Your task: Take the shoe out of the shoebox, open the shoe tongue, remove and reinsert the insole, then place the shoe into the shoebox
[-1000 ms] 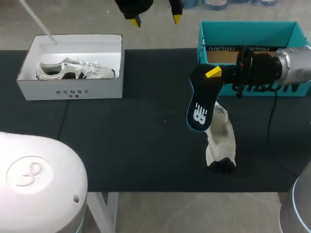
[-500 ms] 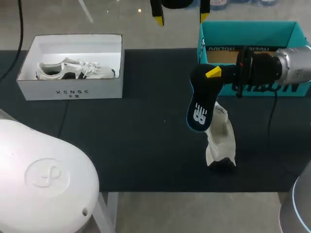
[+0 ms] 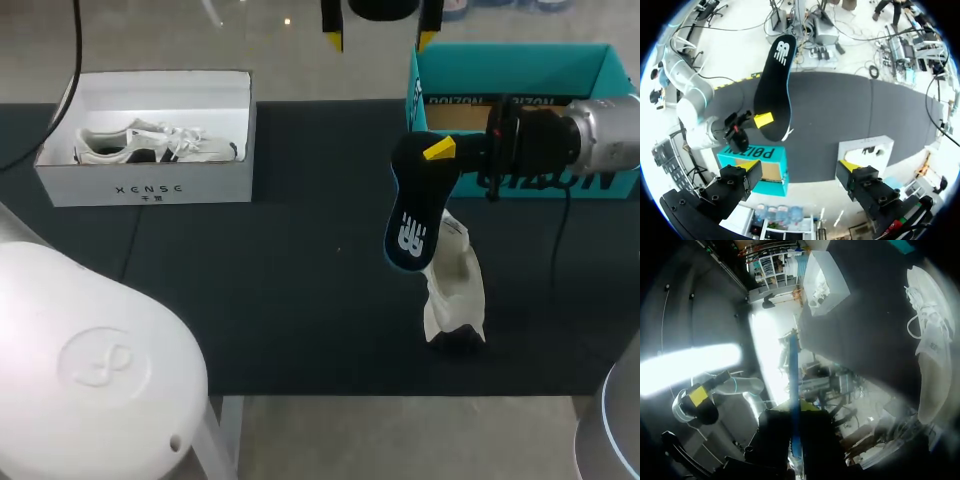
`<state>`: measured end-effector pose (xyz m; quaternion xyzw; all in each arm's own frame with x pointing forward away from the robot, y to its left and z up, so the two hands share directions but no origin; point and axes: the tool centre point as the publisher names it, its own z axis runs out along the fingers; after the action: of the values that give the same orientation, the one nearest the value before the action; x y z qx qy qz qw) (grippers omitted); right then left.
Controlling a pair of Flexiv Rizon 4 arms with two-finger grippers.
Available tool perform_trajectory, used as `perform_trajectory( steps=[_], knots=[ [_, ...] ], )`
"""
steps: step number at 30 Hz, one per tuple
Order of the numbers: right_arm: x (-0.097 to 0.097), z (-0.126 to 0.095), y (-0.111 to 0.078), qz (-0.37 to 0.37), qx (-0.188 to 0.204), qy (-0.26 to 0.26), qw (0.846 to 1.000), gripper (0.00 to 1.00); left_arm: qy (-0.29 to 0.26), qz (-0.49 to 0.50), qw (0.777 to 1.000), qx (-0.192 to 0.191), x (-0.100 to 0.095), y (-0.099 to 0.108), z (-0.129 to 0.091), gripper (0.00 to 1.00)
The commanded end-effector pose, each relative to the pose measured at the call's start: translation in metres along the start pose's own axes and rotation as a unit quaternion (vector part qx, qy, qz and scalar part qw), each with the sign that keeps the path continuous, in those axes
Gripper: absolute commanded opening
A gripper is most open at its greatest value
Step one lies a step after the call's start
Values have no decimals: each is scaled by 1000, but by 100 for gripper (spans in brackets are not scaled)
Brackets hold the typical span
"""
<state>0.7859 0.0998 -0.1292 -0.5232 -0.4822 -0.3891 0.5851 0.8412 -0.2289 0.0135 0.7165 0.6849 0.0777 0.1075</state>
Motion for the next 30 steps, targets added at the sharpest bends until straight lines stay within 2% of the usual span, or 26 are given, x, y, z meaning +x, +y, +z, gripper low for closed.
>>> perform_trajectory(
  steps=[1, 15, 19, 21, 25, 30],
  knots=[
    [0, 0, 1, 0, 1, 0, 1000, 0, 0, 3, 1000, -3, 1, 1, -5, 100],
    [0, 0, 1, 0, 1, 0, 1000, 0, 6, 1, 1000, -6, -1, 1, -6, 100],
    [1, -17, -3, -1, -10, 2, 1000, 0, 6, 1, 1000, -6, -1, 1, -6, 100],
    [0, -19, -4, -1, -10, -1, 1000, 0, 6, 1, 1000, -6, -1, 1, -6, 100],
    [-3, -10, -8, 0, 5, -45, 999, 0, 6, 1, 1000, -6, -1, 1, -6, 100],
    [-6, 6, -8, -7, 20, -63, 998, 0, 6, 1, 1000, -6, -1, 1, -6, 100]
  ],
)
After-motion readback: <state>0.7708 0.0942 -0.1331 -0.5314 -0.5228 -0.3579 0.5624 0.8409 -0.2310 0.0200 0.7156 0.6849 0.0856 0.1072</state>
